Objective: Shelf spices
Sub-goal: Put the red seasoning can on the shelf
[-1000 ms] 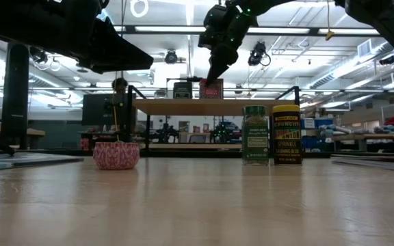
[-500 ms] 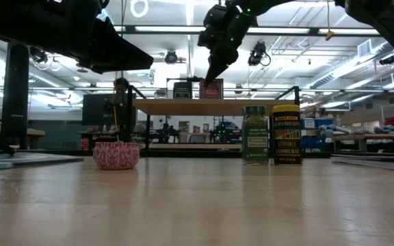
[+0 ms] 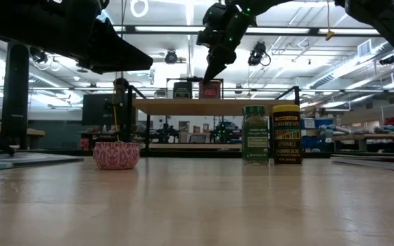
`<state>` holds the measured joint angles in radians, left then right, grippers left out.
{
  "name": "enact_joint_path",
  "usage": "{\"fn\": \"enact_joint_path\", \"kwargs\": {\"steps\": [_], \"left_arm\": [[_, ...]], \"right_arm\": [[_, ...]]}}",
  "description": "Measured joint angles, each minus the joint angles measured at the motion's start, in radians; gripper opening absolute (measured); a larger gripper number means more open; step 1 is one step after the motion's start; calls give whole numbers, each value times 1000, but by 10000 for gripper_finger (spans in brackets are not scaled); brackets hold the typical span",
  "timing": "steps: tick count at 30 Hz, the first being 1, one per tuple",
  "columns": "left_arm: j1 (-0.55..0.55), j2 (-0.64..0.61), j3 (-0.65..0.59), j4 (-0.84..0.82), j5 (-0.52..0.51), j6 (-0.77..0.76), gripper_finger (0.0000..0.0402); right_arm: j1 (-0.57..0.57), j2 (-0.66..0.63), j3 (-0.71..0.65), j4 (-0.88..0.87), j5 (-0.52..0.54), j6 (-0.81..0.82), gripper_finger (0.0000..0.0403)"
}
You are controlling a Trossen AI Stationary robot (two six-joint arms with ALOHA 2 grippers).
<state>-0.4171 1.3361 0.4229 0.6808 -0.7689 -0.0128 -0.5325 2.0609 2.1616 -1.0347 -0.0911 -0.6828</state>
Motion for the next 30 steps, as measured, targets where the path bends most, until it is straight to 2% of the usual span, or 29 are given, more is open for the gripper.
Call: {"fn": "enact_joint_path", "kwargs": {"steps": [6,20,30], "left_arm": [[0,0,0,0,0,0,202],[0,0,0,-8,0,-2,202],[0,0,0,-7,0,-1,202]], "right_arm": [[5,3,0,-4,-38,-1,0],[28,29,1,-12,-10,5,0],[26,29,1,23,49,6,0]]}}
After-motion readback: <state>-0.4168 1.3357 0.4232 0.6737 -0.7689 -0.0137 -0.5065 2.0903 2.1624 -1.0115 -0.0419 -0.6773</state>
